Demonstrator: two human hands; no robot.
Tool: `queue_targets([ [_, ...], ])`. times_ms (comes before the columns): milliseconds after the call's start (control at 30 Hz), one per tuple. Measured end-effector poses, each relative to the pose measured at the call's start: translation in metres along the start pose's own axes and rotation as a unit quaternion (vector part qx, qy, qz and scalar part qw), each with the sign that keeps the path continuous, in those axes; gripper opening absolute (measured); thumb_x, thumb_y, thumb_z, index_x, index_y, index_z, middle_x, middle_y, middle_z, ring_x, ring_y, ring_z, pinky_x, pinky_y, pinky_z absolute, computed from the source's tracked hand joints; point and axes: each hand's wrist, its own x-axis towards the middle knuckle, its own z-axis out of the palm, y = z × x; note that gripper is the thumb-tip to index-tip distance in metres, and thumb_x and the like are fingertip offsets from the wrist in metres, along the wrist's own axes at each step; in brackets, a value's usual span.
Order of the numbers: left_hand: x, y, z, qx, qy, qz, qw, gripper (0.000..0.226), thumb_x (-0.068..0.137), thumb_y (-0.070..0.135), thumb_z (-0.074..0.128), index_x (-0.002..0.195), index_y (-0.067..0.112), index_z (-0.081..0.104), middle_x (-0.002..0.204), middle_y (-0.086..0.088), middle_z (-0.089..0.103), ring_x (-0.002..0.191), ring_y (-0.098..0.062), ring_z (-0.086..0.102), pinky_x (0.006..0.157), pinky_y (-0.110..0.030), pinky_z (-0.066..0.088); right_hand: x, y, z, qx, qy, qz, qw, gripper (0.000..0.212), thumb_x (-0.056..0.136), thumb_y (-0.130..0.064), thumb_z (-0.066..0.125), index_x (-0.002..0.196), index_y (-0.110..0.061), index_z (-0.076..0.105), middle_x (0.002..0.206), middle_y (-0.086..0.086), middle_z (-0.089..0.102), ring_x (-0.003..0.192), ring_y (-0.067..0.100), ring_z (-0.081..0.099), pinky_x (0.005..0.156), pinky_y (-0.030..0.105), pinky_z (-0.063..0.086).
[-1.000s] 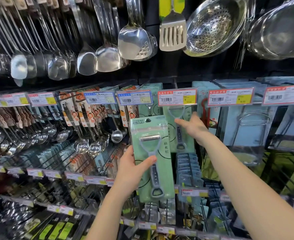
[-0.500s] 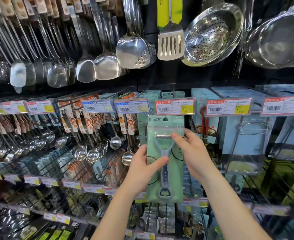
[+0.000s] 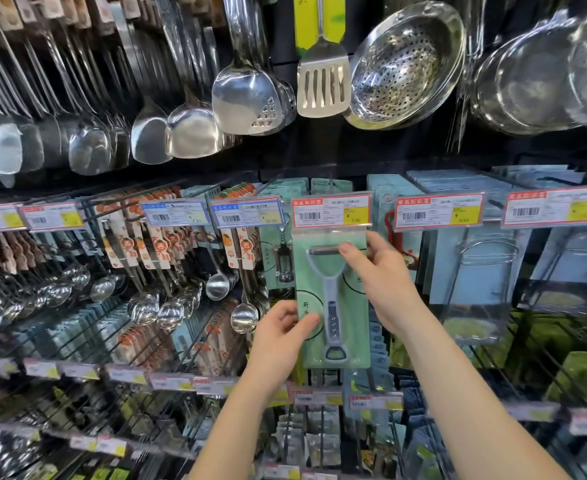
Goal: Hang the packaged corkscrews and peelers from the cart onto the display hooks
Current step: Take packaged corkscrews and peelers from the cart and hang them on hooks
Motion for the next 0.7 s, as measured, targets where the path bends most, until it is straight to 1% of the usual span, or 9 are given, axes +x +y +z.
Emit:
queue_targets([
  [67,0.004,0.000,0.003,0.006,0.004,0.005,1.000,0.014,0.098,0.017,0.074,0.112,0.015,0.072,0.106,0.003,0.084,0.101,-0.016,0.080,0.094,-0.038,0.064,0.003,0.000,0.000,-0.020,-0.008,0.004,1.000,0.010,0.102,-0.038,0.065,0.112,-0.041,0.066,0.094,0.027,0.064,0.089,0.042,0.061,0.093,0.057,0.052],
  [100,0.006,0.000,0.005,0.006,0.006,0.005,1.000,0.014,0.098,0.017,0.074,0.112,0.015,0.072,0.105,0.003,0.084,0.100,-0.016,0.080,0.095,-0.040,0.064,0.006,0.001,-0.001,-0.027,-0.015,0.007,0.999,0.020,0.103,-0.039,0.064,0.123,-0.037,0.064,0.091,0.027,0.061,0.089,0.041,0.061,0.100,0.060,0.049],
  [167,0.009,-0.002,0.007,0.005,0.010,0.006,1.000,0.013,0.098,0.017,0.075,0.111,0.014,0.072,0.104,0.001,0.084,0.099,-0.019,0.081,0.095,-0.046,0.064,0.007,0.000,-0.004,-0.020,-0.011,0.016,1.000,0.031,0.104,-0.035,0.062,0.135,-0.027,0.057,0.082,0.010,0.056,0.083,0.014,0.063,0.098,0.039,0.055],
  [233,0.010,-0.004,0.009,0.005,0.009,0.008,1.000,0.013,0.098,0.018,0.075,0.110,0.015,0.072,0.104,0.000,0.084,0.100,-0.021,0.080,0.095,-0.047,0.064,0.007,0.001,-0.005,-0.001,-0.001,0.030,1.000,0.013,0.105,-0.030,0.062,0.115,-0.035,0.054,0.085,0.002,0.067,0.084,-0.004,0.068,0.080,0.010,0.050],
  [267,0.010,-0.005,0.009,0.004,0.008,0.010,1.000,0.013,0.098,0.018,0.075,0.110,0.015,0.072,0.104,0.001,0.084,0.100,-0.020,0.080,0.095,-0.046,0.064,0.005,0.001,-0.004,-0.002,0.003,0.036,0.999,0.010,0.105,-0.030,0.062,0.108,-0.037,0.055,0.095,0.006,0.071,0.090,-0.002,0.069,0.079,0.010,0.048],
  [400,0.012,-0.008,0.007,0.014,0.008,0.022,1.000,0.013,0.097,0.020,0.076,0.108,0.017,0.072,0.103,0.002,0.083,0.100,-0.018,0.079,0.097,-0.040,0.062,0.003,0.009,-0.003,0.006,0.000,0.016,1.000,0.012,0.103,-0.029,0.065,0.115,-0.032,0.068,0.110,0.018,0.074,0.100,0.024,0.071,0.101,0.041,0.052],
  [533,0.010,-0.011,0.004,0.026,0.005,0.036,0.999,0.013,0.096,0.022,0.077,0.108,0.018,0.072,0.102,0.001,0.082,0.099,-0.019,0.077,0.095,-0.037,0.062,0.002,0.007,-0.001,0.061,0.009,0.024,0.998,0.016,0.102,-0.024,0.065,0.117,-0.025,0.070,0.109,-0.011,0.079,0.101,-0.003,0.069,0.087,0.018,0.049],
  [633,0.007,-0.012,0.002,0.031,-0.003,0.046,0.998,0.013,0.097,0.020,0.077,0.109,0.018,0.071,0.102,0.002,0.082,0.095,-0.014,0.077,0.088,-0.030,0.060,0.007,0.004,0.003,0.069,0.030,0.027,0.997,0.017,0.103,-0.032,0.064,0.117,-0.028,0.073,0.113,-0.017,0.079,0.108,-0.003,0.069,0.088,0.019,0.046],
  [700,0.003,-0.012,0.000,0.028,-0.005,0.046,0.999,0.013,0.097,0.019,0.076,0.109,0.018,0.071,0.103,0.001,0.082,0.098,-0.019,0.077,0.091,-0.036,0.063,0.008,0.000,0.006,0.076,0.036,0.024,0.996,0.014,0.104,-0.029,0.063,0.111,-0.032,0.074,0.109,-0.023,0.079,0.103,-0.010,0.069,0.085,0.013,0.046],
])
